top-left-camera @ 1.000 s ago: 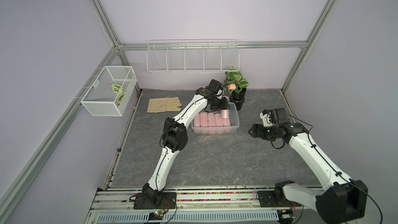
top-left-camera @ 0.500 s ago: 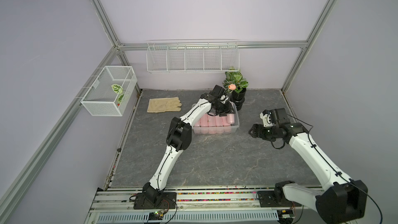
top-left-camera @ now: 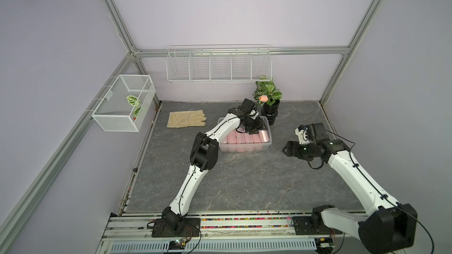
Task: Put the roll of trash bags into the storage box
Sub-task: Place the roll of trash bags in the storage box.
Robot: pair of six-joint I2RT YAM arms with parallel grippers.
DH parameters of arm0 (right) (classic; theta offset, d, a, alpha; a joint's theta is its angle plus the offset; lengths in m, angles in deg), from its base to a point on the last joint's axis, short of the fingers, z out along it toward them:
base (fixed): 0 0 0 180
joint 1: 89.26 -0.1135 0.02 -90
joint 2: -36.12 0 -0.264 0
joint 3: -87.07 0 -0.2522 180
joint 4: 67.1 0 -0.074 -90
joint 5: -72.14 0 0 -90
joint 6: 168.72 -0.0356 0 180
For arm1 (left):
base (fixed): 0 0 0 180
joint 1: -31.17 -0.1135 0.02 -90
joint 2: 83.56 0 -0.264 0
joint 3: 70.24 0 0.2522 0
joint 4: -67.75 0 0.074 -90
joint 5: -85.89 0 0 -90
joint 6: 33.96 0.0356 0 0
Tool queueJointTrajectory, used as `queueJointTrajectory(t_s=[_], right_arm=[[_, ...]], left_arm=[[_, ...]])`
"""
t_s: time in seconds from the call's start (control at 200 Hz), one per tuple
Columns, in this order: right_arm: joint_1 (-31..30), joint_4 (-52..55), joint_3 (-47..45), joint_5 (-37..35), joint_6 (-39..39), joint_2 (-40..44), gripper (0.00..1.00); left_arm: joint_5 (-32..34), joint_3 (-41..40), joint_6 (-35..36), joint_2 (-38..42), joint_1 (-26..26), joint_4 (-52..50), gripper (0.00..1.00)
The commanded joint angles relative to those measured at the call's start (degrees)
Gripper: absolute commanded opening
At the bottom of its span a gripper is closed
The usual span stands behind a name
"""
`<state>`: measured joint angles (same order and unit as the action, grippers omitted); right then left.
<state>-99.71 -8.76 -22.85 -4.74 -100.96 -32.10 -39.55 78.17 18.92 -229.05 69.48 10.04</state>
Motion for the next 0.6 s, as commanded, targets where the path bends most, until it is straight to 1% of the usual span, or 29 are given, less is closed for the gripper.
queueJointTrajectory(t_s=[0.0,0.12,0.35,0.43,0.595], right_arm=[[0.35,0.91,-1.08,-0.03,0.03,-0.31,0.81],[0.34,0.87,-1.03,-0.01,0.02,-0.27,0.81],[0.40,0.86,-1.29,0.32,0.09,-0.24,0.81],[0.35,0.87,-1.30,0.49,0.12,-0.17,0.81],[0.30,0.88,-1.47,0.59,0.11,0.11,0.81]], left_arm=[[-1.91,-0.53,-0.23,-1.25,0.28,1.67,0.54],[-2.44,-0.53,0.33,-1.48,0.44,0.95,0.49],[-3.35,-0.45,1.28,-1.54,0.46,0.09,0.48],[-3.98,-0.18,1.35,-2.29,0.46,-0.29,0.52],[-2.99,0.00,1.95,-3.18,0.46,-2.01,0.65]])
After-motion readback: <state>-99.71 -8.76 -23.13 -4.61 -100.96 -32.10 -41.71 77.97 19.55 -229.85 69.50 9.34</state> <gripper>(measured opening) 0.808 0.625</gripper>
